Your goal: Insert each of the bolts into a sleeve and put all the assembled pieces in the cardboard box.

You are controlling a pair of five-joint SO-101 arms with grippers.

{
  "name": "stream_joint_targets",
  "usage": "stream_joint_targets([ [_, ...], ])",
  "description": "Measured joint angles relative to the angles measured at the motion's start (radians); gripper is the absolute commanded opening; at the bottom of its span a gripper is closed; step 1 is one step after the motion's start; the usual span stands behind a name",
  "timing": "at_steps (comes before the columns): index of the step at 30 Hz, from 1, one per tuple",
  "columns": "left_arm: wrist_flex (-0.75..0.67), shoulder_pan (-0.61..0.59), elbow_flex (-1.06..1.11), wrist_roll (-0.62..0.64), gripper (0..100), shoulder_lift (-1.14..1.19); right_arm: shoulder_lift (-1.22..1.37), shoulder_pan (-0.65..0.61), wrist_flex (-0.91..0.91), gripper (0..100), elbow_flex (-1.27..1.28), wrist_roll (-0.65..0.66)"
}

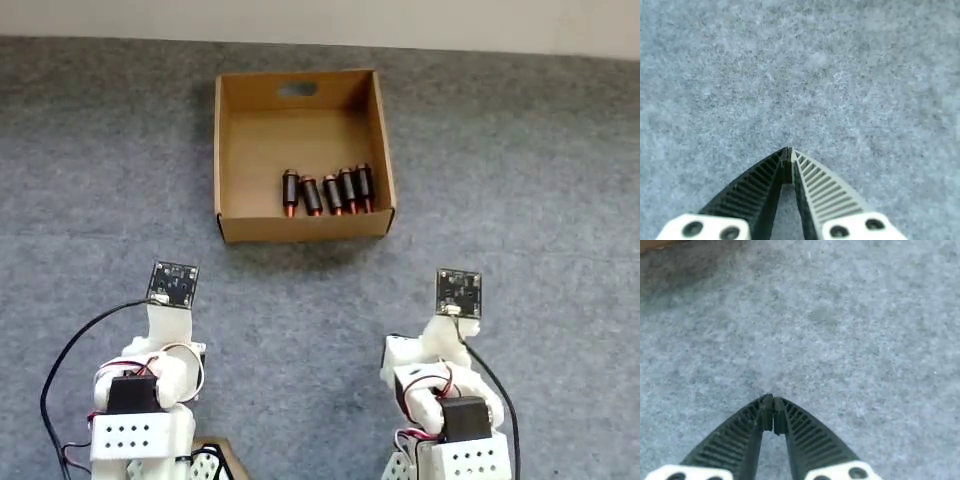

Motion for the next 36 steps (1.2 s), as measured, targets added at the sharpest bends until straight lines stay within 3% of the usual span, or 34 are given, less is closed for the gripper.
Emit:
stream_joint_targets([
  [11, 0.017, 0.000, -0.002, 0.002, 1, -0.244, 0.000, 0.003, 0.000, 0.5, 0.000, 0.000],
  [17, 0.104, 0.000, -0.002, 0.002, 1, -0.247, 0.000, 0.011, 0.000, 0.5, 0.000, 0.000],
  [22, 0.109, 0.000, -0.002, 0.002, 1, -0.247, 0.000, 0.091, 0.000, 0.5, 0.000, 0.000],
  [36, 0.109, 0.000, -0.002, 0.002, 1, -0.247, 0.000, 0.101, 0.000, 0.5, 0.000, 0.000],
])
